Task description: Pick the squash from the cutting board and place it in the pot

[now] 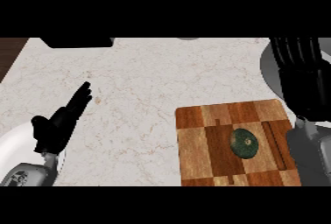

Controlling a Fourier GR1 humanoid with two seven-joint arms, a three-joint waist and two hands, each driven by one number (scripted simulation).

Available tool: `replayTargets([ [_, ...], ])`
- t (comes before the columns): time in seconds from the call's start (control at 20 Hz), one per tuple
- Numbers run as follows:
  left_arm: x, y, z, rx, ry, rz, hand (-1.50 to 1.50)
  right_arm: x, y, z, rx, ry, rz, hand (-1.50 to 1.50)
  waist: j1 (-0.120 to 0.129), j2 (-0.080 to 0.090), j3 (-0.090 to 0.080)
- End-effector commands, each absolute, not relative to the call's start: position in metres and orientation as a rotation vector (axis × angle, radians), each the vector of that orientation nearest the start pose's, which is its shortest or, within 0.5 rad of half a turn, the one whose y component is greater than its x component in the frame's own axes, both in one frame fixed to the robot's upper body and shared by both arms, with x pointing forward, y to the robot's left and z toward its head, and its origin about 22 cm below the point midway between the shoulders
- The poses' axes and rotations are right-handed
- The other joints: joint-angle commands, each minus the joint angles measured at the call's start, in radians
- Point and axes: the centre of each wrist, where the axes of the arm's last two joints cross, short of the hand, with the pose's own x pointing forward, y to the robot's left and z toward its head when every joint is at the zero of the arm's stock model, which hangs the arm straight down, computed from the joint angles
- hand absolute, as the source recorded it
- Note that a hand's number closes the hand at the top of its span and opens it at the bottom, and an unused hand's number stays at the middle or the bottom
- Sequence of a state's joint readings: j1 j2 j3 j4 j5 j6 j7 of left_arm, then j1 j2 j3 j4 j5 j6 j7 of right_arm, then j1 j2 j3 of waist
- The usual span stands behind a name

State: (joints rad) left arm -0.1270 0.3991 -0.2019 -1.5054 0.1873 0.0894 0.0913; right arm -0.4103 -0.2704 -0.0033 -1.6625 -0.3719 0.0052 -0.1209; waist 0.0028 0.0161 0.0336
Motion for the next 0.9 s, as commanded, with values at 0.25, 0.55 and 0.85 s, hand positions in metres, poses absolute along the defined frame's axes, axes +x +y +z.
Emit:
replayTargets([
  [0.25,0.299,0.273,0.093,0.197,-1.702,0.013,0.0,0.339,-0.296,0.114,0.401,-1.957,0.535,1.5,0.057,0.006,-0.028],
  [0.55,0.294,0.258,0.096,0.13,-1.636,0.03,0.0,0.33,-0.343,0.047,0.183,-2.073,0.661,-1.5,0.045,0.001,-0.027],
  [0.85,0.288,0.268,0.09,0.177,-1.618,0.05,0.0,0.356,-0.384,0.094,0.301,-2.197,0.796,-1.5,0.025,-0.009,-0.032],
])
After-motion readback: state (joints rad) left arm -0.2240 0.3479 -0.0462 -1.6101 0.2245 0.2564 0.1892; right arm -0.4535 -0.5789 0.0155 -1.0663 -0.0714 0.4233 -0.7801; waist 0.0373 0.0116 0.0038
